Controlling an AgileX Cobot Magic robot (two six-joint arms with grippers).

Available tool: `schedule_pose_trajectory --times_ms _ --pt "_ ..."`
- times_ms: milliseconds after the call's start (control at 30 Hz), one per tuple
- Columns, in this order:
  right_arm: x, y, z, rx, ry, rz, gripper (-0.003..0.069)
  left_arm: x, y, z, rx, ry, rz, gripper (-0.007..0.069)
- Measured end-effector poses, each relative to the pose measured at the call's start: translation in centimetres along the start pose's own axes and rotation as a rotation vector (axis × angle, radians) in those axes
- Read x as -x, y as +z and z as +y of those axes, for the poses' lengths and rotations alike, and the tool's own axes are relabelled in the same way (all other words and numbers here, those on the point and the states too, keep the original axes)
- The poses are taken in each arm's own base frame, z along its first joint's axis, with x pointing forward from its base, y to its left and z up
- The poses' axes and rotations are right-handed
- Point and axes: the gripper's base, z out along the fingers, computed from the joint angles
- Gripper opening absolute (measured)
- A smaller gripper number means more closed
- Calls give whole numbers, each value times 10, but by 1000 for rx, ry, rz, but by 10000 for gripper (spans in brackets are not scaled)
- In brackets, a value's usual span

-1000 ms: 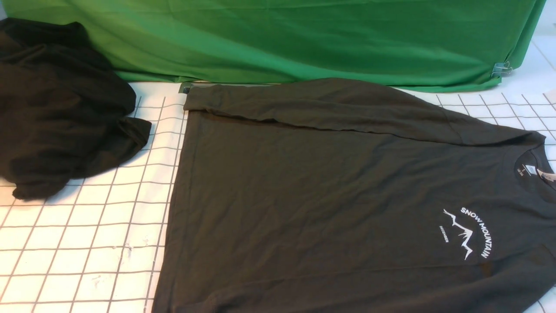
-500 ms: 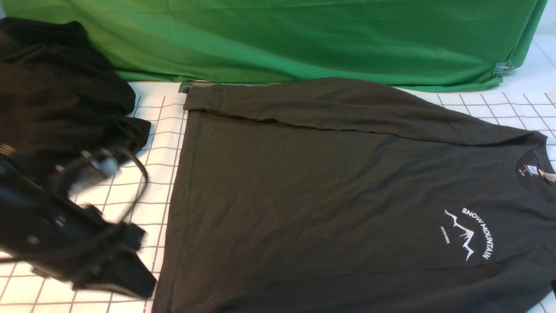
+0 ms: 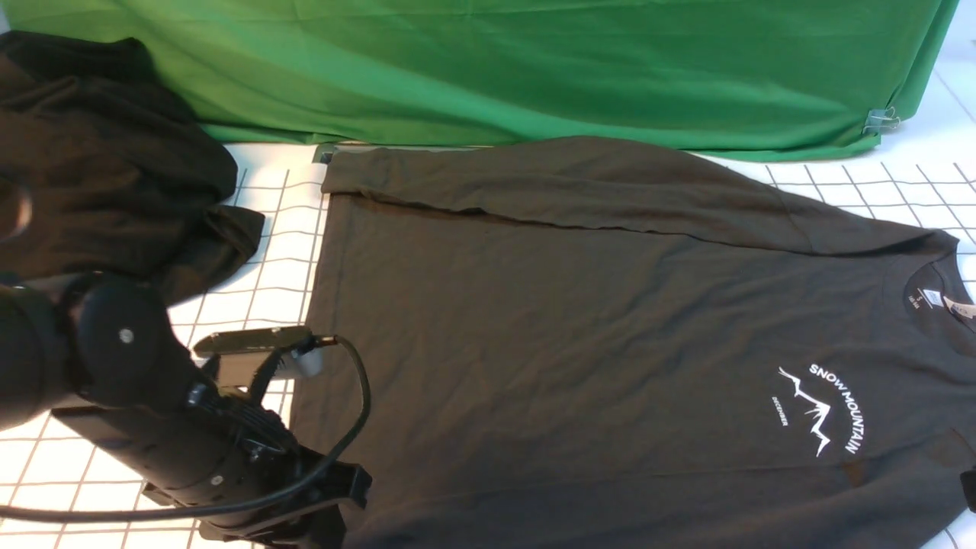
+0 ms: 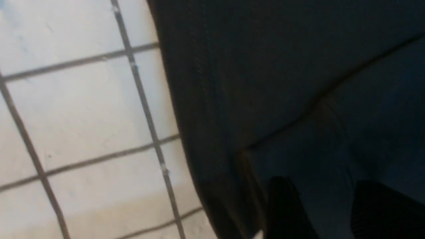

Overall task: Fold a long-sleeved shirt over a white checkered tablecloth.
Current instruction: 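Grasp the left edge of the dark T-shirt lying flat on the table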

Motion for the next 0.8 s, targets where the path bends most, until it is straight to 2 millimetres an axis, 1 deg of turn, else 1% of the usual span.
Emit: schedule_pose_trajectory --times_ms 33,67,100,267,433,533,633,733,767,800 --pt "0 0 0 0 0 0 40 1 5 1 7 -2 12 308" --pt "0 0 0 0 0 0 40 1 5 1 7 -2 12 308" --pt "0 0 0 0 0 0 41 2 11 3 13 -7 27 321" --pt "0 0 0 -1 -1 -2 50 4 25 6 26 -23 63 332" --pt "0 0 0 -1 -1 -3 52 5 31 5 8 -59 70 328" --pt "0 0 0 -1 -1 -3 55 4 31 5 5 -46 83 284" --pt "0 0 0 -1 -1 -3 60 3 31 5 5 -43 94 197" --pt "0 0 0 -1 -1 -3 65 3 31 5 5 -42 94 66" --pt "0 0 0 -1 -1 -3 66 3 31 5 5 -42 94 59" --pt "0 0 0 -1 -1 -3 68 3 31 5 4 -40 94 27"
